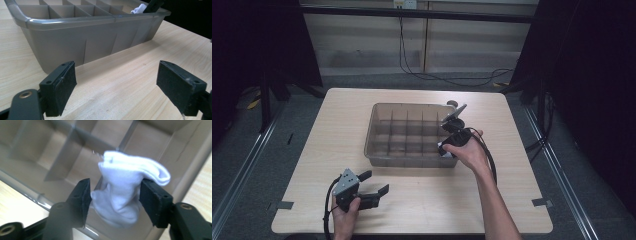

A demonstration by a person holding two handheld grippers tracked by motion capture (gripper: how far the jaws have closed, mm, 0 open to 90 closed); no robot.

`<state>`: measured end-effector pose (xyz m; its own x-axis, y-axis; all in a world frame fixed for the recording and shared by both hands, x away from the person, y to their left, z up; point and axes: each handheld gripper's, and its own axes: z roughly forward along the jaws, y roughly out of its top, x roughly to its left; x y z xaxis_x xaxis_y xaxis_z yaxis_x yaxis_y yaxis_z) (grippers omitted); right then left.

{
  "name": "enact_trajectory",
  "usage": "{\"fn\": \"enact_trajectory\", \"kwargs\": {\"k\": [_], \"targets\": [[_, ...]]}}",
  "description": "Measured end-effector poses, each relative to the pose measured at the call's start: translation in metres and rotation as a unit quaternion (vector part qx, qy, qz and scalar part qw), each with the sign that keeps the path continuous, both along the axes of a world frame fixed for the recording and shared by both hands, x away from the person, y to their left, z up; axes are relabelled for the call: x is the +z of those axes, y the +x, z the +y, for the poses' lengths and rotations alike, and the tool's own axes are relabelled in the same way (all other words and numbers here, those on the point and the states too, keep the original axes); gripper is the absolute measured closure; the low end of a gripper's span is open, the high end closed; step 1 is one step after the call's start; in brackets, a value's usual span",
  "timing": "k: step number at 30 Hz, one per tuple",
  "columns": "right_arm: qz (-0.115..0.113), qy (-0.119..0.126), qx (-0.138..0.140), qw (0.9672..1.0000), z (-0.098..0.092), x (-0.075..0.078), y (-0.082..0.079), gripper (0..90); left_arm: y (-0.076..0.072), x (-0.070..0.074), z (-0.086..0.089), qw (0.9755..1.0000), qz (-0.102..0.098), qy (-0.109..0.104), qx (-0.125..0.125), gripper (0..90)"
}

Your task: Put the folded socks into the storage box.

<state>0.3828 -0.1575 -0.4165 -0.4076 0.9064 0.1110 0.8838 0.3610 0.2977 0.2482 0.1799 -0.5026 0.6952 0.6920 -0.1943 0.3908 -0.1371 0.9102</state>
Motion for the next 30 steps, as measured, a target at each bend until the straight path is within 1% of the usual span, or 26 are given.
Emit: {"fn": "enact_trajectory", "kwargs": {"k": [1,3,4,5,6,7,10,11,12,13,15,17,19,21,22,23,26,27,28,30], "targets": [[-0.015,0.008,0.001,0.9999,-0.001,0.002,-0.002,39.7,0.000,0.000,0.000,1.0000,0.000,0.000,0.000,15.8],[-0.035,0.027,-0.001,0.9990,-0.005,0.006,-0.005,36.8,0.000,0.000,0.000,1.0000,-0.002,0.000,0.002,15.8],[-0.053,0.031,0.001,0.9981,-0.007,0.008,-0.007,36.1,0.000,0.000,0.000,1.0000,-0.002,-0.001,0.002,15.8],[-0.063,0.040,-0.003,0.9972,-0.008,0.010,-0.008,33.4,0.000,0.000,0.000,1.0000,-0.002,-0.001,0.002,15.8],[-0.074,0.048,-0.002,0.9961,-0.009,0.011,-0.009,32.9,0.000,0.000,0.001,1.0000,-0.002,-0.001,0.001,15.8],[-0.087,0.064,-0.003,0.9941,-0.010,0.012,-0.012,30.9,0.000,0.000,0.001,1.0000,-0.002,-0.003,0.002,15.8],[-0.116,0.086,-0.008,0.9895,-0.014,0.009,-0.018,25.4,0.000,0.000,0.001,1.0000,-0.003,-0.005,0.002,15.8],[-0.126,0.094,-0.008,0.9875,-0.016,0.007,-0.020,25.2,-0.001,0.000,0.001,1.0000,-0.004,-0.005,0.003,15.8],[-0.141,0.108,-0.009,0.9841,-0.019,0.006,-0.024,25.1,-0.001,0.000,0.001,1.0000,-0.004,-0.006,0.003,15.8],[-0.150,0.118,-0.011,0.9815,-0.021,0.005,-0.026,24.3,-0.001,0.000,0.002,1.0000,-0.004,-0.007,0.003,15.8],[-0.164,0.141,-0.006,0.9763,-0.028,0.003,-0.031,18.5,-0.001,0.000,0.002,1.0000,-0.004,-0.007,0.003,15.8],[-0.186,0.159,-0.015,0.9696,-0.034,0.002,-0.036,18.8,-0.001,0.000,0.002,1.0000,-0.003,-0.008,0.004,15.8],[-0.202,0.162,-0.028,0.9655,-0.038,0.000,-0.041,18.7,-0.001,0.000,0.002,1.0000,-0.004,-0.007,0.004,15.8],[-0.221,0.167,-0.033,0.9603,-0.043,0.000,-0.048,17.5,-0.001,0.000,0.002,1.0000,-0.005,-0.006,0.005,15.8],[-0.233,0.172,-0.037,0.9565,-0.045,-0.001,-0.054,16.9,-0.001,0.000,0.002,1.0000,-0.005,-0.006,0.005,15.8],[-0.242,0.174,-0.040,0.9538,-0.047,-0.001,-0.057,15.2,-0.001,0.000,0.002,1.0000,-0.004,-0.007,0.005,15.8],[-0.266,0.176,-0.051,0.9465,-0.053,-0.004,-0.068,14.6,-0.001,0.000,0.002,1.0000,-0.005,-0.005,0.006,15.8],[-0.270,0.175,-0.059,0.9449,-0.055,-0.005,-0.072,14.5,-0.001,0.000,0.002,1.0000,-0.006,-0.004,0.007,15.8],[-0.279,0.181,-0.066,0.9408,-0.058,-0.007,-0.076,14.6,-0.001,0.000,0.002,0.9999,-0.006,-0.004,0.008,15.8],[-0.296,0.188,-0.072,0.9335,-0.062,-0.011,-0.084,14.6,-0.001,0.000,0.002,0.9999,-0.006,-0.006,0.007,15.8]]}}
